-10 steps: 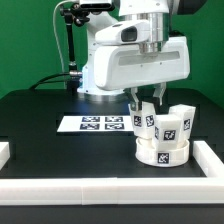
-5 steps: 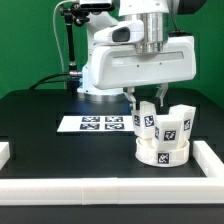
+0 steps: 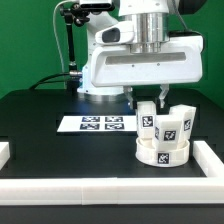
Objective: Assemble stool
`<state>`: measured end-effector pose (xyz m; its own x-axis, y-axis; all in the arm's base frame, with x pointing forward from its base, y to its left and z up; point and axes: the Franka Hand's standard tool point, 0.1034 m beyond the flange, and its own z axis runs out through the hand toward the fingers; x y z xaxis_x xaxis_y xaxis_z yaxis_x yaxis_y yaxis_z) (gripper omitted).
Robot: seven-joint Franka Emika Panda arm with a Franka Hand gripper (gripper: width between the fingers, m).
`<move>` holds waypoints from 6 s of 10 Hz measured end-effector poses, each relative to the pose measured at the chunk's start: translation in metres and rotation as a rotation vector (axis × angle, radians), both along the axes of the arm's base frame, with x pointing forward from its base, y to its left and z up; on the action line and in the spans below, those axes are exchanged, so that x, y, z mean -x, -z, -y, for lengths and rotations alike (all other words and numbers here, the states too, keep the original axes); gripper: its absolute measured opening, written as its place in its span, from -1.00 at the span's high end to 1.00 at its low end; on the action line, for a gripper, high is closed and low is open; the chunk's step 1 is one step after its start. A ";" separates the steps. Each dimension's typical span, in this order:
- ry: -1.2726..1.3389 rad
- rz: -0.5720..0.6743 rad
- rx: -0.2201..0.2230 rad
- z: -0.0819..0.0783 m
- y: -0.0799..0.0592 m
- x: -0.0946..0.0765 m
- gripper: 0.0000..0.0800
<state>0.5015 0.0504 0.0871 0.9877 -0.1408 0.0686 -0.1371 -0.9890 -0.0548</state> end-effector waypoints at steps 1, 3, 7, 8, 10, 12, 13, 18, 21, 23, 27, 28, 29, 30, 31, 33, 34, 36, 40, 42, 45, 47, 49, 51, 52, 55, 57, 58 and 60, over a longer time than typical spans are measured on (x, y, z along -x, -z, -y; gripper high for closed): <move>0.035 -0.002 -0.003 0.000 0.000 0.000 0.15; 0.223 -0.011 -0.023 -0.001 0.000 0.001 0.15; 0.593 -0.035 -0.081 -0.004 0.002 0.003 0.15; 0.697 -0.044 -0.097 -0.005 0.002 0.003 0.15; 0.860 -0.060 -0.122 -0.006 0.002 0.004 0.15; 1.030 -0.076 -0.144 -0.008 0.002 0.005 0.15; 1.079 -0.080 -0.151 -0.009 0.002 0.005 0.15; 1.360 -0.109 -0.183 -0.012 0.002 0.005 0.15; 1.682 -0.152 -0.265 -0.010 0.003 0.006 0.15; 1.867 -0.165 -0.308 -0.010 0.003 0.005 0.15; 2.123 -0.197 -0.339 -0.013 0.003 0.003 0.15; 2.181 -0.204 -0.345 -0.013 0.002 0.003 0.15; 2.223 -0.209 -0.349 -0.014 0.002 0.002 0.15; 2.245 -0.212 -0.351 -0.014 0.002 0.002 0.15; 2.292 -0.220 -0.357 -0.014 0.002 0.001 0.15; 2.394 -0.217 -0.412 -0.014 0.002 0.002 0.15; 2.438 -0.206 -0.442 -0.015 0.002 0.002 0.15; 2.514 -0.196 -0.489 -0.016 0.002 0.001 0.15; 2.689 -0.148 -0.594 -0.011 0.002 0.005 0.15; 2.667 -0.136 -0.585 -0.008 0.005 0.006 0.15; 2.510 -0.093 -0.543 0.001 0.010 0.008 -0.58; 2.355 -0.054 -0.530 0.009 0.004 0.005 -0.61; 2.223 -0.022 -0.503 0.012 0.005 0.005 -0.62; 2.092 0.005 -0.474 0.012 0.005 0.005 -0.62; 1.941 0.043 -0.421 0.016 0.008 0.007 -0.62; 1.603 0.105 -0.324 0.026 0.008 0.010 -0.62; 1.392 0.138 -0.287 0.025 0.002 0.007 -0.62; 1.289 0.154 -0.273 0.024 -0.002 0.004 -0.62; 1.170 0.172 -0.260 0.023 -0.010 0.003 -0.62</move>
Offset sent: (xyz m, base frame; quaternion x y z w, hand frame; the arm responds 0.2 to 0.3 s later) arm -0.0077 -0.0031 -0.0017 0.0085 -0.0115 0.2077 0.9781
